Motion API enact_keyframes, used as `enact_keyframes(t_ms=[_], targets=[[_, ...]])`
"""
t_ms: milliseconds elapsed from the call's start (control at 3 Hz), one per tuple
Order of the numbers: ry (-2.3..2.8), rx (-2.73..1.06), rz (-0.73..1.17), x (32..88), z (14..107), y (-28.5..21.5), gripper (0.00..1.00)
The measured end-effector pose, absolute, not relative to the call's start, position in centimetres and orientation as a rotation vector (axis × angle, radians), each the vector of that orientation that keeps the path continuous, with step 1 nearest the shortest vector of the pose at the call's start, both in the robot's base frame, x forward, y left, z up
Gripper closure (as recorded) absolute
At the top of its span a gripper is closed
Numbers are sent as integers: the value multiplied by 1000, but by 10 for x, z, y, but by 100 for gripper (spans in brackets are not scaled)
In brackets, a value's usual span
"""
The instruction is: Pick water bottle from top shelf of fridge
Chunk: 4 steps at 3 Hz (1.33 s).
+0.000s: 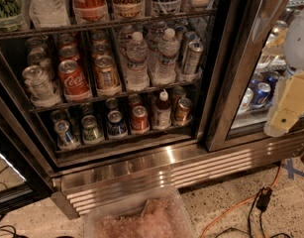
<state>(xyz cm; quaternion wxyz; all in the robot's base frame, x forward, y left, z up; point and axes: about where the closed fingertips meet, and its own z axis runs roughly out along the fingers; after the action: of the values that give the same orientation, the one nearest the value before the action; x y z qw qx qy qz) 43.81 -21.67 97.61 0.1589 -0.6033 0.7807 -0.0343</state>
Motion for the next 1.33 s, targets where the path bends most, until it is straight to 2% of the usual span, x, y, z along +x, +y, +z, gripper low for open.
enact_keyframes(t_ms=[667, 1000, 1333], targets=[[2198, -1725, -42, 456, 963, -197, 0], [2118, -1708, 25, 477, 952, -156, 0], [2118, -1708, 25, 477, 952, -156, 0]])
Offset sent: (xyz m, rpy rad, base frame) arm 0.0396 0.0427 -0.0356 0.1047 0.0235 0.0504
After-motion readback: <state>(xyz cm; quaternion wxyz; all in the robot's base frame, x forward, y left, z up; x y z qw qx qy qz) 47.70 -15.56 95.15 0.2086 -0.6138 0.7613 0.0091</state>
